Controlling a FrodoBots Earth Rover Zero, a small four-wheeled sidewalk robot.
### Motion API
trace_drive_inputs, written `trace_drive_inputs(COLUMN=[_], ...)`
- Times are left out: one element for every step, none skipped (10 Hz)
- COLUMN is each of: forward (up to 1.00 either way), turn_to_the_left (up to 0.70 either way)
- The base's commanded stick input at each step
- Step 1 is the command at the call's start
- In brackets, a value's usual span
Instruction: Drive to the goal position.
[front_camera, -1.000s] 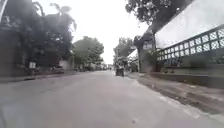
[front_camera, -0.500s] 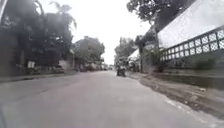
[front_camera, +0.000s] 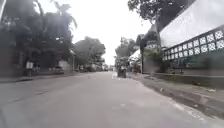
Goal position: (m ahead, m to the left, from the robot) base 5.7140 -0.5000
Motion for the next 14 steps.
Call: trace_drive_inputs(forward=[0.5, 0.5, 0.5, 0.5, 0.5, 0.5, 0.5, 0.5, 0.5, 0.5, 0.5, 0.5, 0.5, 0.5], turn_to_the_left=[0.0, 0.0, 0.0, 0.0, 0.0, 0.0, 0.0, 0.0, 0.0, 0.0, 0.0, 0.0, 0.0, 0.0])
